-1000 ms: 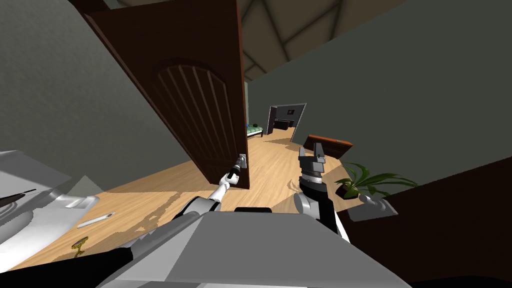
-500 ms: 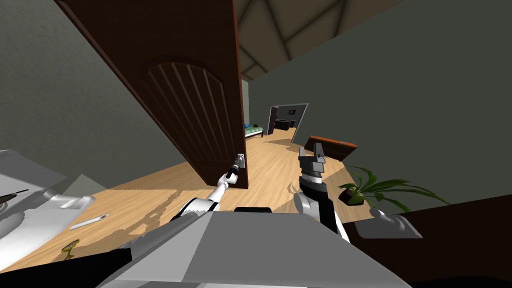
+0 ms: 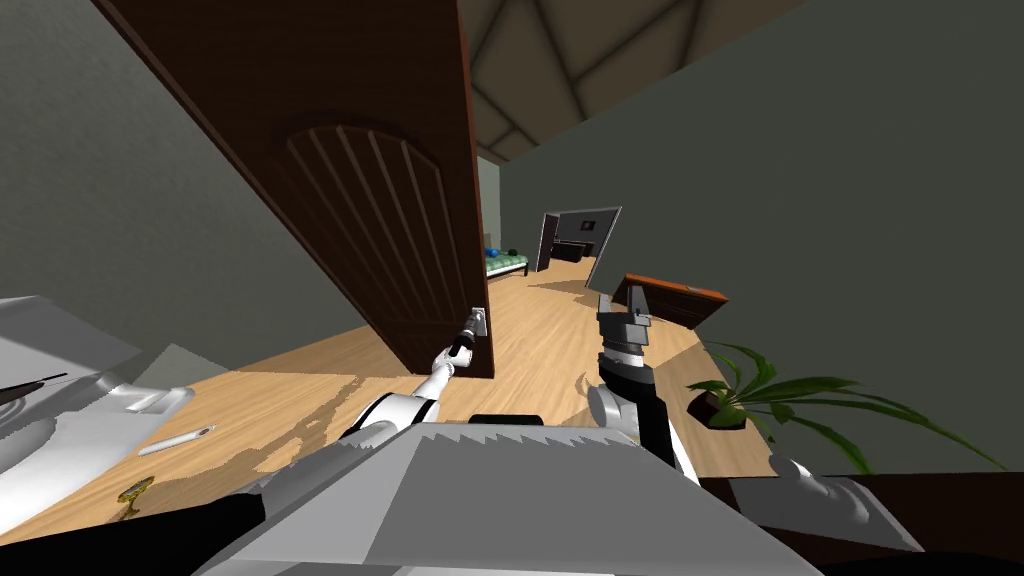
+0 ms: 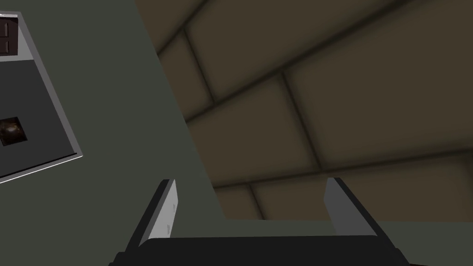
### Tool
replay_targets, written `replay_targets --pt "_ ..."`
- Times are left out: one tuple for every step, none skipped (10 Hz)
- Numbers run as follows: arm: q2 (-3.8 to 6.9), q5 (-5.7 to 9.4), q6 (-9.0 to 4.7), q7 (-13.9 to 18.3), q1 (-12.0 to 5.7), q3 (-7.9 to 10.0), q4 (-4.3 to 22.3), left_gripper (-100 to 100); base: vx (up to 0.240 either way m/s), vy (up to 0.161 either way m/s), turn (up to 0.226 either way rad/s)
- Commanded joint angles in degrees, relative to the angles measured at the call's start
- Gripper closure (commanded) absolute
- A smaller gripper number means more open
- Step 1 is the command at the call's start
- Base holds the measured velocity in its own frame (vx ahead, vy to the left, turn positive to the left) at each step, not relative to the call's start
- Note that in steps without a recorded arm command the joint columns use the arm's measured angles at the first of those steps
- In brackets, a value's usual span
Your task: Push the door open
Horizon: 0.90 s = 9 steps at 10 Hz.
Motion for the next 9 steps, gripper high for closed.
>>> replay_targets --pt "0.81 0.36 0.22 -0.4 0.40 1.32 -1.1 100 0.154 -0.149 0.071" --pt "0.81 0.36 0.22 -0.4 0.40 1.32 -1.1 100 0.090 -0.074 0.035" --pt "1.13 0.69 0.26 -0.8 0.43 2.38 -1.0 100 0.131 -0.090 0.030" --pt "1.24 0.79 0.27 -0.9 0.43 2.72 -1.0 100 0.142 -0.117 0.062" --pt "1.44 1.00 0.29 -1.1 0.45 3.37 -0.9 100 0.138 -0.102 0.063" --pt "1.63 1.19 0.31 -1.3 0.46 3.99 -0.8 100 0.133 -0.121 0.074" --pt "1.72 1.29 0.32 -1.5 0.47 4.30 -0.8 100 0.135 -0.130 0.061" --pt "1.88 1.45 0.34 -1.6 0.48 4.83 -0.7 100 0.146 -0.132 0.058" --pt "2.04 1.62 0.36 -1.8 0.49 5.35 -0.6 100 0.175 -0.137 0.064"
